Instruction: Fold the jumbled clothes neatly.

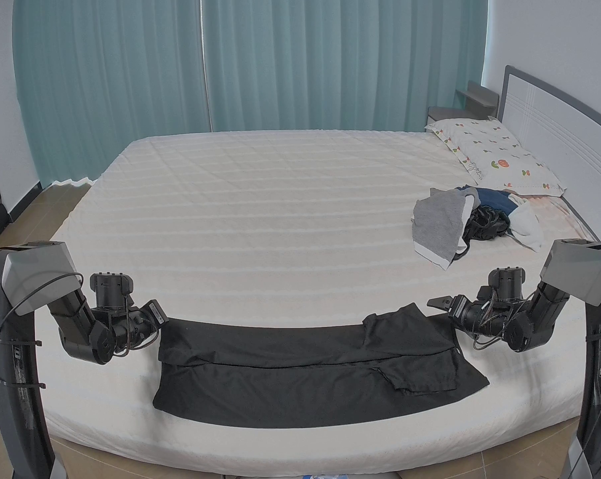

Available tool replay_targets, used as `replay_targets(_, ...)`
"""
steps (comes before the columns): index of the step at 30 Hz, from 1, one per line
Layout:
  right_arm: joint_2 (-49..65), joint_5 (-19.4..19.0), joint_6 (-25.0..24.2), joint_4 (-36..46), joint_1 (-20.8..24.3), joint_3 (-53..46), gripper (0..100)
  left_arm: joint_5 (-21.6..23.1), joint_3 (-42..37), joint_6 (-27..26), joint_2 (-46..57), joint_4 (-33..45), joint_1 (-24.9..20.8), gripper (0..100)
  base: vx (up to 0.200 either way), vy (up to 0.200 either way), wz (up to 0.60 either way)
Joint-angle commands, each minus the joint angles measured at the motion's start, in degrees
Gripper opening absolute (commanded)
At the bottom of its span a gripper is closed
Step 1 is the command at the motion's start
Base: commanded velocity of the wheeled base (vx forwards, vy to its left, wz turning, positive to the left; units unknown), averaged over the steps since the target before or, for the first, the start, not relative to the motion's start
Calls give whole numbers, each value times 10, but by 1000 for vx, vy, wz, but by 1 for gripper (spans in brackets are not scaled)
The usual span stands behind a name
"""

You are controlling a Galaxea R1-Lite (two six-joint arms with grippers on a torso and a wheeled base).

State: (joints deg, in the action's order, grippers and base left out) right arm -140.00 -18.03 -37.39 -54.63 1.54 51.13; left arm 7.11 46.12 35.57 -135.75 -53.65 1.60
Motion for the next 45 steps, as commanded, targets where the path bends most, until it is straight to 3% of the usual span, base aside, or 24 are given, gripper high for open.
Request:
replay_targets(1, -12, 2, 0, 0, 1, 13, 100, 0, 0, 0, -1, -1, 1, 0, 0, 0, 0)
replay_targets(12, -19, 13, 4, 31, 1, 48, 100, 0, 1, 0, -2, -1, 1, 0, 0, 0, 0)
replay_targets(13, -20, 13, 5, 30, 1, 48, 0, 0, 1, 0, -2, -1, 1, 0, 0, 0, 0)
replay_targets(22, -26, 34, 18, 30, 0, 55, 0, 0, 1, 1, 0, -1, 2, 0, 0, 0, 0)
replay_targets(45, -26, 35, 11, 23, -25, 69, 0, 7, 17, 4, -21, -1, 13, 0, 0, 0, 0)
